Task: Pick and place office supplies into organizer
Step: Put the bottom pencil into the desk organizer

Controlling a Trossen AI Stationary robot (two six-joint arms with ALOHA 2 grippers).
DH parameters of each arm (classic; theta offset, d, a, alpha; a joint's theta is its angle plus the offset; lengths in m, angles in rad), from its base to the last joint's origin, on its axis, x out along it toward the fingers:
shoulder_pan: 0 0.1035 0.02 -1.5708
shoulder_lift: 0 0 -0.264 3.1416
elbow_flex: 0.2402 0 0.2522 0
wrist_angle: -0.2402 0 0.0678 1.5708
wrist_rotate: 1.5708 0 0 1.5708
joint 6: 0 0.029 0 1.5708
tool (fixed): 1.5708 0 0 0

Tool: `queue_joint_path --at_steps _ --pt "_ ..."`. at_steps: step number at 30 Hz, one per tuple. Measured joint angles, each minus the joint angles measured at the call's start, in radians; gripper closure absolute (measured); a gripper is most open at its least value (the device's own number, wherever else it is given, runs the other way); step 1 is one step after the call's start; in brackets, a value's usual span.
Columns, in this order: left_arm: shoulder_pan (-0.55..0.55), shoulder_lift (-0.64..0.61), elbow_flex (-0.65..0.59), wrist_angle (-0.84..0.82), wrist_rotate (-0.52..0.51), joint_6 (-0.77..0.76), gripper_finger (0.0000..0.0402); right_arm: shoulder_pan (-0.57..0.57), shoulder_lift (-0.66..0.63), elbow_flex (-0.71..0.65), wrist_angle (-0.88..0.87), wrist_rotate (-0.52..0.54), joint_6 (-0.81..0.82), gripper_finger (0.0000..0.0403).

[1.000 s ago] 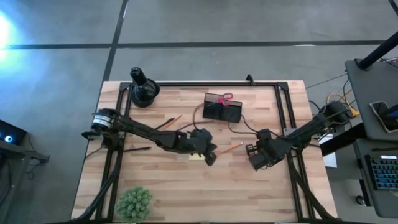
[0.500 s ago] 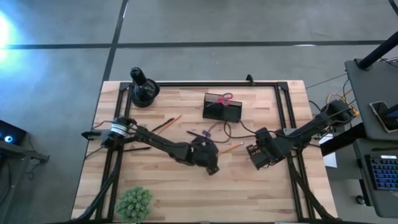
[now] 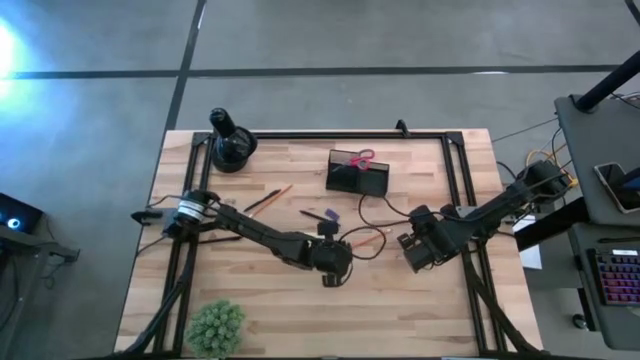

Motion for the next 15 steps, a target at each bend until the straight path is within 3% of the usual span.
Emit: queue_joint_path --at_steps 15 --pt "0.016 0.002 -0.043 0.047 0.06 0.025 0.0401 0.0 0.0 -0.023 0.009 0.0 0.035 0.0394"
